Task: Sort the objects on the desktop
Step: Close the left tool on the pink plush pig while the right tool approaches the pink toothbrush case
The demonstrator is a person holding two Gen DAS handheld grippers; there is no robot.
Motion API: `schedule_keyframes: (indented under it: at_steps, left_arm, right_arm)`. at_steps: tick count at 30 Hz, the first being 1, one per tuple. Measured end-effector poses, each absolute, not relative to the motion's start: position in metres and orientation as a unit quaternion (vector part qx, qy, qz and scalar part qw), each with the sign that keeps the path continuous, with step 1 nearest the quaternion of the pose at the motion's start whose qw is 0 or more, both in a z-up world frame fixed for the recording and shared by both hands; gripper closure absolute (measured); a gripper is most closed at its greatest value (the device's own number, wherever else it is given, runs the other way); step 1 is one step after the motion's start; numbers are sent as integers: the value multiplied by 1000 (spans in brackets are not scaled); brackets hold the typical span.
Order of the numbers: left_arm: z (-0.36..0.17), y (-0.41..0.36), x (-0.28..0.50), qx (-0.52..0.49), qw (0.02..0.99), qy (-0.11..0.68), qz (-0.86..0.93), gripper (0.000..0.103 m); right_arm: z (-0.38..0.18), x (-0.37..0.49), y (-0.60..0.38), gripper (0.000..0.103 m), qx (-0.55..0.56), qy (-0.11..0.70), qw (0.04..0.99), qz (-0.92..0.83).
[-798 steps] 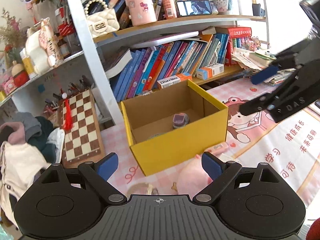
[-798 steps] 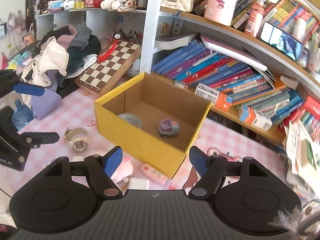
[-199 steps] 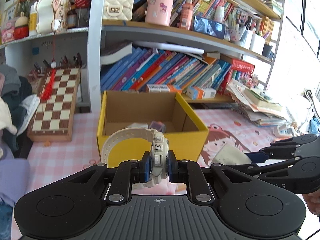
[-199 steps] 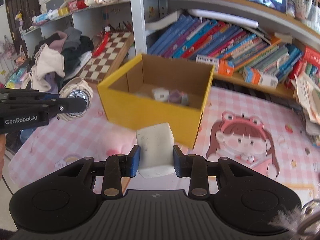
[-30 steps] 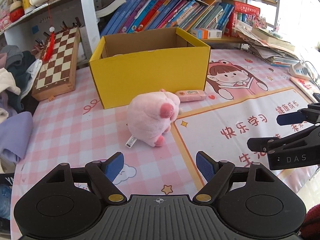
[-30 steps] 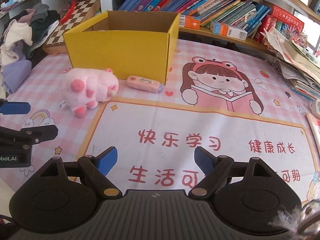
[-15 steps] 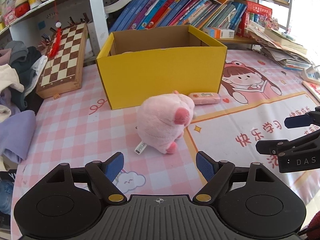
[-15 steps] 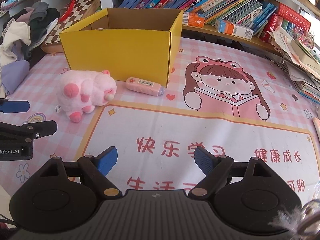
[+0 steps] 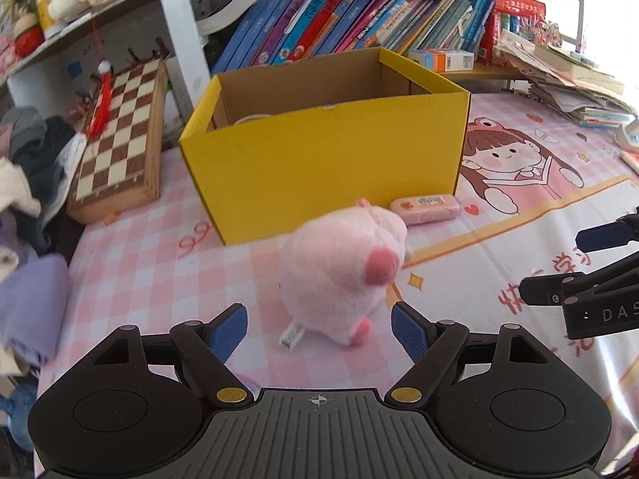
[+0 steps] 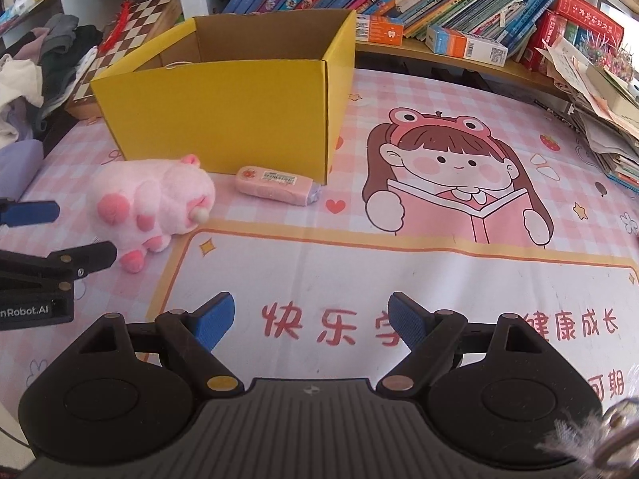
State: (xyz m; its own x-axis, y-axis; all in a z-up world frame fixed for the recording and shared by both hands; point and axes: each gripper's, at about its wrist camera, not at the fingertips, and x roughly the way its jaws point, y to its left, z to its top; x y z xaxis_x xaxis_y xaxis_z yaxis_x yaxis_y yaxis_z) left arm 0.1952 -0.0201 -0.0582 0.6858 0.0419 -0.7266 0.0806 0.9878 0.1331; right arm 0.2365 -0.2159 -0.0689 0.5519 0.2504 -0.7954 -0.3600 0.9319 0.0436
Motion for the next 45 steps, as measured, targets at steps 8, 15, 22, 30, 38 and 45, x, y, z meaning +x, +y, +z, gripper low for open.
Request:
schedule_keyframes:
  at_steps: [8,15,22,30,38,45]
  left_arm:
    - [-66,-16,227,75,910,406,-19,21]
    - [-76,-17,241,69,907,415,-33,22]
    - [-79,-12,244,52,907,415,-40,43]
    - [-68,7,235,11,910,414,-21,46]
    - [-66,25,218,-8,907,420,-2,46]
    - [-65,31,212,-5,906,422,-2,46]
  right_arm:
    - [-72,253,-212,19,-57,445,876,179]
    - [-75,269,-206,19,-50,446,877,174]
    - [-80,284,-199,19,-51,444,878,169]
    - [-86,298,-184,20,-60,442,878,172]
    - [-93,312,-157,22,-63,425,888,167]
    - [-97,321,-143,22,-46,422,893,149]
